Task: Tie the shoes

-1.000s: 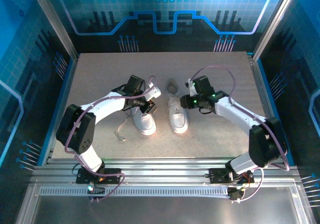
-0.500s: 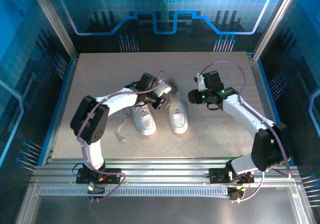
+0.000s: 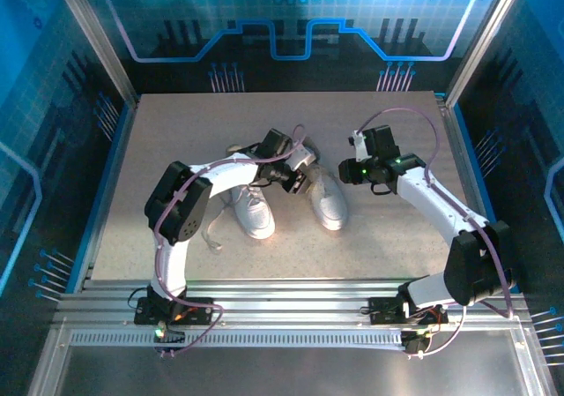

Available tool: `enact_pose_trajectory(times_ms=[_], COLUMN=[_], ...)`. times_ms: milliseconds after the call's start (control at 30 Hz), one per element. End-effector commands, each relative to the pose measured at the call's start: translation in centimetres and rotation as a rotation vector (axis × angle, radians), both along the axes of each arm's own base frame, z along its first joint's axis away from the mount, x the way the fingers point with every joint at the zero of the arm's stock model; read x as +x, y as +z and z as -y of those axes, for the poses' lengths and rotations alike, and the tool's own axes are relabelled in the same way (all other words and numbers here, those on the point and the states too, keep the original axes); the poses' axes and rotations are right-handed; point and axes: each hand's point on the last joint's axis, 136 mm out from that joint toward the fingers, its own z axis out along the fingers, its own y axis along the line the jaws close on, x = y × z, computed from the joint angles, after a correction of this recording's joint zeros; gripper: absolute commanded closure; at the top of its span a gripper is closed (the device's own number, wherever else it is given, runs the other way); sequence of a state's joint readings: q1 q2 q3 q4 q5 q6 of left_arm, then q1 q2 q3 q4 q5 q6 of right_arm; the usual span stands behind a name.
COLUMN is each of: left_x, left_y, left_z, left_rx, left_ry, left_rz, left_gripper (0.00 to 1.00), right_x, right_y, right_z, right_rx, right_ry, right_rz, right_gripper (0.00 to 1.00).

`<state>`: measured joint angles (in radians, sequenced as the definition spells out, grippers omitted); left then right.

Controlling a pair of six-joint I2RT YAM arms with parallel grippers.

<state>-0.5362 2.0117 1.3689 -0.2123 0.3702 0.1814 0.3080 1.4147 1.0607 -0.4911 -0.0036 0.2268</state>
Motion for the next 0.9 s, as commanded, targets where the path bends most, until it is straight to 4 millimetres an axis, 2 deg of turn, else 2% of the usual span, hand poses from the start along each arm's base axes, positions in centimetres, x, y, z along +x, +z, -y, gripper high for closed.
enact_pose_trajectory(times_ms=[0,67,200,267,333,400,500,567,633,733,867], left_x=[1.2,1.1,0.6,0.2,-0.4,-1.4,-3.3,-4.5,-5.5,-6.7,-8.0], left_y=[5.3,7.4,11.0,11.9,12.0,11.1,8.7,6.9,5.2,2.8,0.2], left_z=[-2.1,-4.0,-9.5,-12.9,-16.8,-20.9,-24.9,-25.9,-26.1,-26.6,-28.6], left_rx=[-0.033,-0.042,-0.046,-0.052,-0.047,-0.065,-0.152,-0.207,-0.218,-0.165,-0.027], left_ry=[0.073,0.112,0.247,0.355,0.504,0.672,0.845,0.889,0.899,0.933,1.023], left_rz=[0.114,0.150,0.203,0.201,0.176,0.120,-0.007,-0.093,-0.165,-0.226,-0.284], left_gripper=[0.57,0.56,0.55,0.54,0.52,0.50,0.49,0.51,0.54,0.54,0.54], right_x=[-0.2,-0.2,-0.1,-0.1,-0.3,-0.7,-1.2,-1.5,-1.9,-3.3,-5.5], right_y=[1.5,1.7,1.7,1.6,1.0,0.2,-1.7,-3.5,-5.2,-7.2,-8.7], right_z=[-1.4,-3.0,-7.3,-9.8,-12.8,-16.0,-19.8,-21.2,-21.8,-22.2,-22.4], right_rx=[-0.020,-0.039,-0.053,-0.057,-0.045,-0.030,-0.024,-0.018,-0.017,-0.010,0.004], right_ry=[0.044,0.081,0.171,0.220,0.280,0.341,0.408,0.424,0.428,0.437,0.443], right_rz=[0.029,0.039,0.044,0.047,0.040,0.023,-0.010,-0.057,-0.097,-0.150,-0.199], right_gripper=[0.59,0.59,0.59,0.59,0.58,0.56,0.55,0.56,0.56,0.56,0.57])
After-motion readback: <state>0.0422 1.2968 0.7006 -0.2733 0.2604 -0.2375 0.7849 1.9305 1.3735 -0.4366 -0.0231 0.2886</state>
